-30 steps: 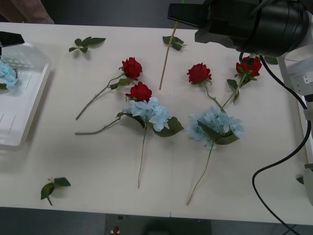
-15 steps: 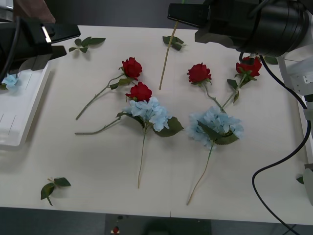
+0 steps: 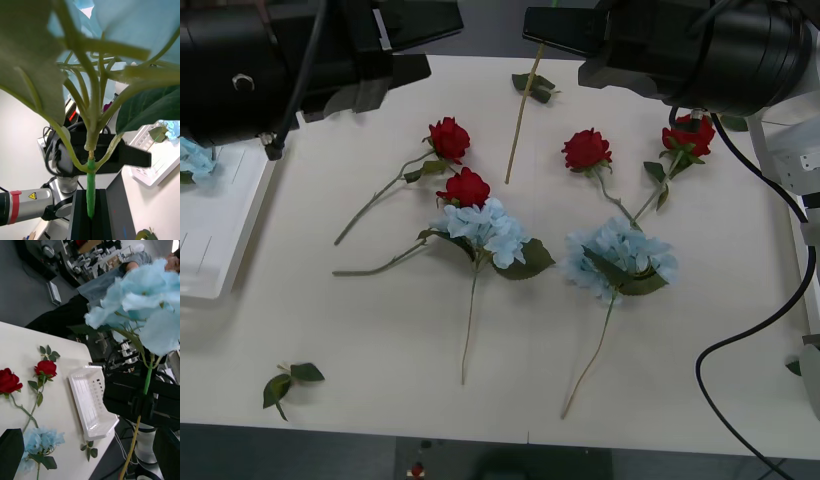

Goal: Put the red flowers into the right box and the blue flowers into the left box

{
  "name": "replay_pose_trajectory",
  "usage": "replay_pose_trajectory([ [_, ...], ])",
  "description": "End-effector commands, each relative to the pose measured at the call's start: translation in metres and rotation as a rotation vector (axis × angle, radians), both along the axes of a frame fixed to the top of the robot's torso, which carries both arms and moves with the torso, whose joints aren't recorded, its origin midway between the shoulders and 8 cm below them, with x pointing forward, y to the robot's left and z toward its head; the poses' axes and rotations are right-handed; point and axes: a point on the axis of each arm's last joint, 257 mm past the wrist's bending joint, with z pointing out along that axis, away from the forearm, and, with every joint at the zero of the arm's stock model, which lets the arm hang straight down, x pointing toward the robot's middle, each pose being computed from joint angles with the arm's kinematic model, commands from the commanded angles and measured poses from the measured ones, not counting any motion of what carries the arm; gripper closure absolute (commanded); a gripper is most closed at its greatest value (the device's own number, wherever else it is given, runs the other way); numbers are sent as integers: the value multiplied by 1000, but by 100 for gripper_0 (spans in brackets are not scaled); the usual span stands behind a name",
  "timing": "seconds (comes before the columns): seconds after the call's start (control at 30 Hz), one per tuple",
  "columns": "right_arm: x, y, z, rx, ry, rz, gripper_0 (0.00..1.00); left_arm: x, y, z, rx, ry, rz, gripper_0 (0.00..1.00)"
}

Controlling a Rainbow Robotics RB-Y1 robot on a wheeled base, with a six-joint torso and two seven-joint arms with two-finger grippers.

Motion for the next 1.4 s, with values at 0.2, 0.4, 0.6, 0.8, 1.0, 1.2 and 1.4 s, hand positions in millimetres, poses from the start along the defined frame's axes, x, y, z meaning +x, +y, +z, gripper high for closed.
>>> replay_pose_trajectory([
  [0.2,-7,5,21,15,-30,16,100,-44,-42,-9,18,15,-136,0],
  [0.4,-7,5,21,15,-30,16,100,-48,-61,-23,43,10,-157,0],
  [0.6,-7,5,21,15,-30,16,100,-51,-75,-28,49,1,-172,18],
  [0.8,-7,5,21,15,-30,16,100,-57,-90,-30,71,-17,-197,29],
  [1.0,-7,5,21,15,-30,16,100,-58,-97,-33,75,-15,-199,99],
  [1.2,-7,5,21,15,-30,16,100,-54,-98,-31,69,-26,-184,100],
  [1.4,-7,5,21,15,-30,16,100,-52,-98,-31,72,-30,-178,100],
])
